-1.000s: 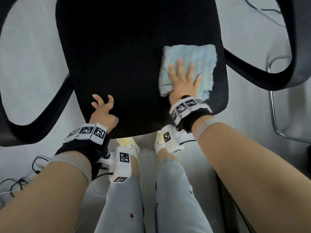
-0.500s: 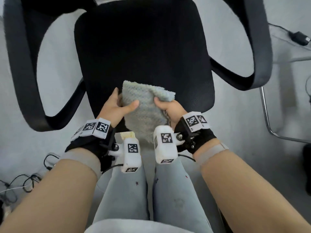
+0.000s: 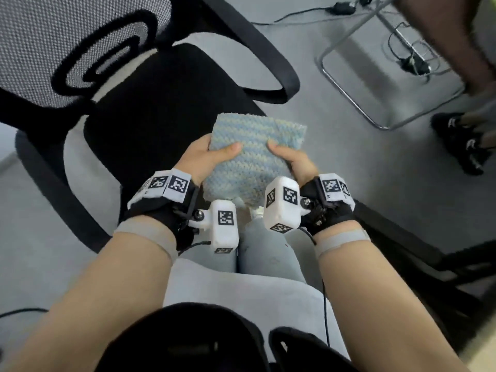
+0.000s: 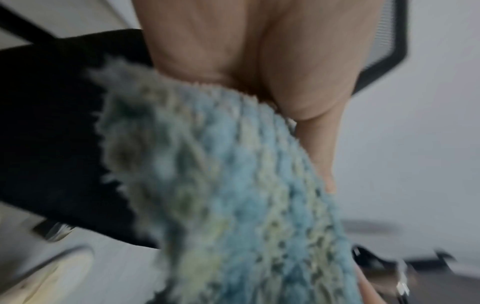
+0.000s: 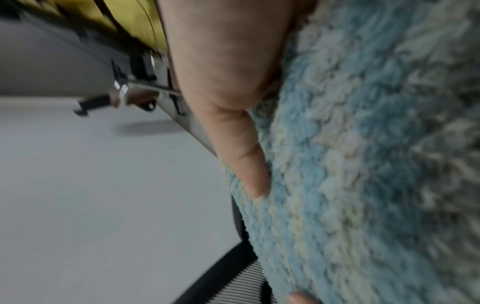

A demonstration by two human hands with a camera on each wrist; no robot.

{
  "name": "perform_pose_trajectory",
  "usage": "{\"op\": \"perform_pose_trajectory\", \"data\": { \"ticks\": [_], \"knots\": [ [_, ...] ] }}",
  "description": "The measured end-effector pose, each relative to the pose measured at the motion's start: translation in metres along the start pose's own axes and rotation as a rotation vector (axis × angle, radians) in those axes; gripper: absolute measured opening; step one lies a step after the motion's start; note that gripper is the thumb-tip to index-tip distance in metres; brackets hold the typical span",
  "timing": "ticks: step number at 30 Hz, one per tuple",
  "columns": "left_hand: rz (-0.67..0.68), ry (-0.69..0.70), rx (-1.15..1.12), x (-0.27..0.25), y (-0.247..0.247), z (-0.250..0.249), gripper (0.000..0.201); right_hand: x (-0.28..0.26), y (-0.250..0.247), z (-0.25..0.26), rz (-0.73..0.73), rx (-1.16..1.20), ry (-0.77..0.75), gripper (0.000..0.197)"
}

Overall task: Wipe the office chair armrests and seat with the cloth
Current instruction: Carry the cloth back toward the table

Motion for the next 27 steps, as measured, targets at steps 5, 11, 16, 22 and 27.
{"op": "perform_pose_trajectory", "data": {
  "ticks": [5, 11, 16, 22, 27],
  "knots": [
    [0.233, 0.101, 0.31, -0.034, 0.089, -0.034, 0.013, -0.078, -0.054, 0.021, -0.266, 0.183, -0.326, 0.037],
    [0.497, 0.062, 0.619, -0.061, 0.243, 0.011, 0.014, -0.21, -0.17, 0.001, -0.7, 0.299, -0.6, 0.016],
    [0.78, 0.056, 0.872, -0.117, 0.375, 0.09, 0.022, -0.325, -0.248, -0.064, -0.978, 0.513, -0.693, 0.019],
    [1.091, 0.082, 1.211, -0.194, 0.476, 0.204, 0.017, -0.431, -0.3, -0.174, -1.324, 0.72, -0.678, 0.024],
    [1.267, -0.049, 1.444, -0.234, 0.496, 0.303, 0.034, -0.474, -0.305, -0.265, -1.551, 0.826, -0.52, 0.02]
  ]
}}
Point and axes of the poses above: each hand's wrist, its own x-axis towards the middle knuckle, its own y-axis out of the palm, z = x × y, the point moved 10 cm from there along x, towards the middle knuckle, and after that the axes turned 6 degrees about -y, right-handed, at the moved point
